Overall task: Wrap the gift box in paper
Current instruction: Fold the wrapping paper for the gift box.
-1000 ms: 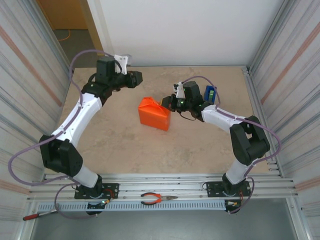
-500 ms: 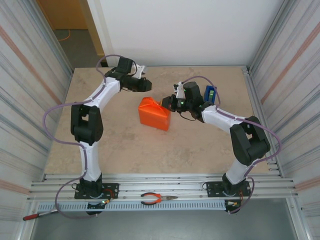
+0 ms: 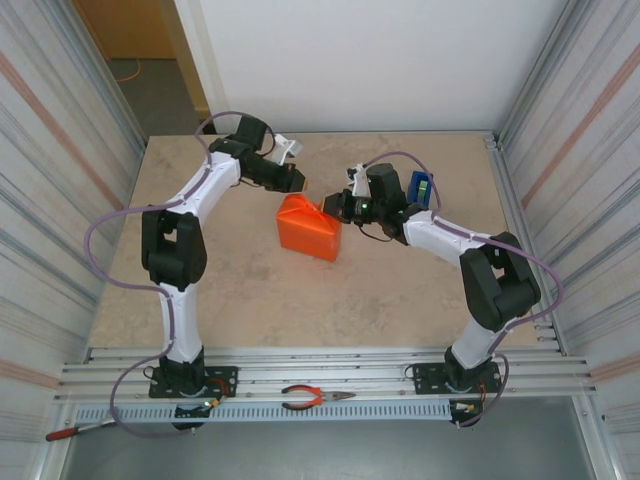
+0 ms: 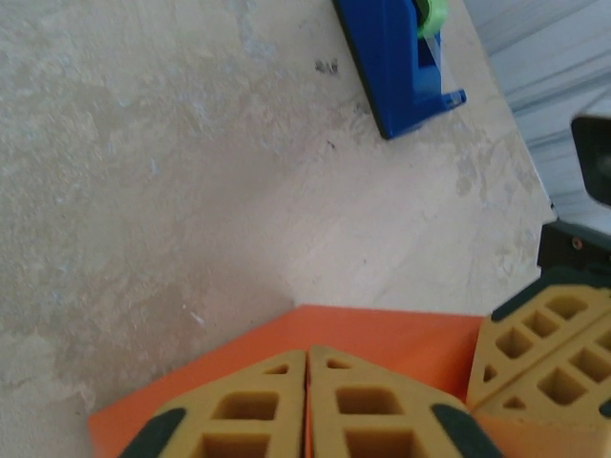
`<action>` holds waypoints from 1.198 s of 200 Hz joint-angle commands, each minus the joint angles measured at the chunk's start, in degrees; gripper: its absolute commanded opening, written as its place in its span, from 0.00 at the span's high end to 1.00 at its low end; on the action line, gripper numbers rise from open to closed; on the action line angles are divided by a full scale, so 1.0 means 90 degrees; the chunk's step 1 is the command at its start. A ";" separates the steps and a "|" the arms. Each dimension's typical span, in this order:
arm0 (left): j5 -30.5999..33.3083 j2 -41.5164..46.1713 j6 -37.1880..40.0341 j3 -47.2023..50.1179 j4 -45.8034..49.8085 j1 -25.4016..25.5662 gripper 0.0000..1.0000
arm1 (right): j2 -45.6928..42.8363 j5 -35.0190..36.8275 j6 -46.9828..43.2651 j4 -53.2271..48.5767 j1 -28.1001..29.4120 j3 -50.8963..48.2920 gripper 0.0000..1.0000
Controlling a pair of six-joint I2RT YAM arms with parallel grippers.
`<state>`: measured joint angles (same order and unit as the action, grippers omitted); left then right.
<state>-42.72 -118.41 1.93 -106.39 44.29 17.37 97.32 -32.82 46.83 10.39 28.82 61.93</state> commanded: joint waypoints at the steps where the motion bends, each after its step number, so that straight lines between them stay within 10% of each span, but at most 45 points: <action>1: -0.0302 0.0247 0.0472 0.0021 0.0483 0.0039 0.94 | 0.0324 0.0121 -0.0241 -0.1594 0.0041 -0.0333 1.00; 239: -0.0255 0.1698 0.0179 0.1814 -0.0525 0.0180 1.00 | 0.0351 0.0242 -0.0892 -0.2267 0.0108 -0.0011 1.00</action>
<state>-43.88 -106.59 4.08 -91.13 40.34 18.76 97.41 -33.91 39.97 3.14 29.19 64.88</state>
